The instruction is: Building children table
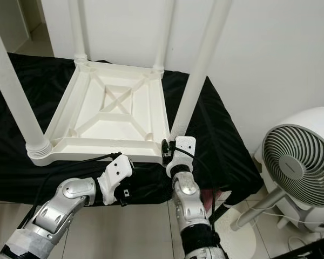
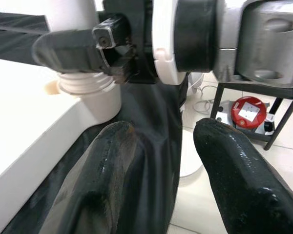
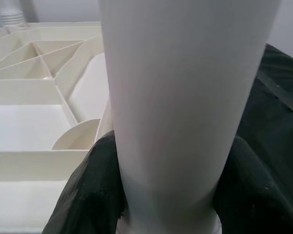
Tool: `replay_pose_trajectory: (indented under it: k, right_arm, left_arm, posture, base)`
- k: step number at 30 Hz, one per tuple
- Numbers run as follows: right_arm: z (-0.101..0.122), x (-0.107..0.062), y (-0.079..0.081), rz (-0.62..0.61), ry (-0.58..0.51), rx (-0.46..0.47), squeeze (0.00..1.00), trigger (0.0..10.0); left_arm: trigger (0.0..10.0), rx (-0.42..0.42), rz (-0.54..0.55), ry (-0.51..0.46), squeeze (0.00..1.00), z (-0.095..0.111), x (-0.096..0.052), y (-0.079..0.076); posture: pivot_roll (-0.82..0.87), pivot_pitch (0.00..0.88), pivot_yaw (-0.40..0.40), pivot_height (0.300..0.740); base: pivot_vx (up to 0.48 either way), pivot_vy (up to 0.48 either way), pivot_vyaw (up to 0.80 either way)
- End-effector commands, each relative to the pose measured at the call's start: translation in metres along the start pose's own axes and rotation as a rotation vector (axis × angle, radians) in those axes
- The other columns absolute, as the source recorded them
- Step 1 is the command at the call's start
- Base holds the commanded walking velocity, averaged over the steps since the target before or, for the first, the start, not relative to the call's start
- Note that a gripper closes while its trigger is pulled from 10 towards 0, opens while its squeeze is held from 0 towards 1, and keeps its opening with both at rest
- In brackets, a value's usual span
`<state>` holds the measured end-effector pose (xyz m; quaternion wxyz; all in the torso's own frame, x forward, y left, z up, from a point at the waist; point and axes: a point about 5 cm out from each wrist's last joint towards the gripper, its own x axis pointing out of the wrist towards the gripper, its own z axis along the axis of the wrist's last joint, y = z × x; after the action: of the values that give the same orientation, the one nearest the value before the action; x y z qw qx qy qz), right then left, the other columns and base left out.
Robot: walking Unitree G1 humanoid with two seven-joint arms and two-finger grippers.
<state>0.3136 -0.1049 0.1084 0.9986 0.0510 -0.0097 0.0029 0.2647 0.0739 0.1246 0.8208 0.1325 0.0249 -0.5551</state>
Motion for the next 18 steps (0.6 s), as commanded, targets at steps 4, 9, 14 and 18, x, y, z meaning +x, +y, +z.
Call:
replay_pose_trajectory:
  k: [4, 9, 14, 18]
  right_arm:
    - [-0.012, -0.011, -0.018, -0.08, 0.07, 0.0, 0.0, 10.0]
    - [-0.008, -0.009, -0.019, -0.053, 0.054, 0.019, 1.0, 10.0]
    - [-0.004, -0.007, -0.027, 0.017, 0.032, 0.013, 1.0, 10.0]
    - [-0.01, -0.007, -0.037, 0.11, 0.072, -0.055, 0.64, 10.0]
  left_arm:
    - [10.0, 0.006, 0.006, 0.007, 0.0, 0.0, 0.001, -0.001]
    - [10.0, 0.013, 0.01, 0.005, 0.0, 0.001, 0.002, 0.002]
    - [10.0, 0.015, 0.012, 0.006, 0.0, 0.001, 0.001, 0.002]
    - [10.0, 0.017, 0.011, 0.009, 0.0, 0.001, 0.001, 0.002]
  posture:
    - [0.08, 0.0, -0.137, 0.74]
    - [0.09, 0.0, -0.139, 0.74]
    - [0.09, 0.0, -0.139, 0.74]
    - [0.09, 0.0, -0.138, 0.74]
  base:
    - [0.0, 0.0, 0.0]
    - [0.0, 0.0, 0.0]
    - [0.0, 0.0, 0.0]
    - [0.0, 0.0, 0.0]
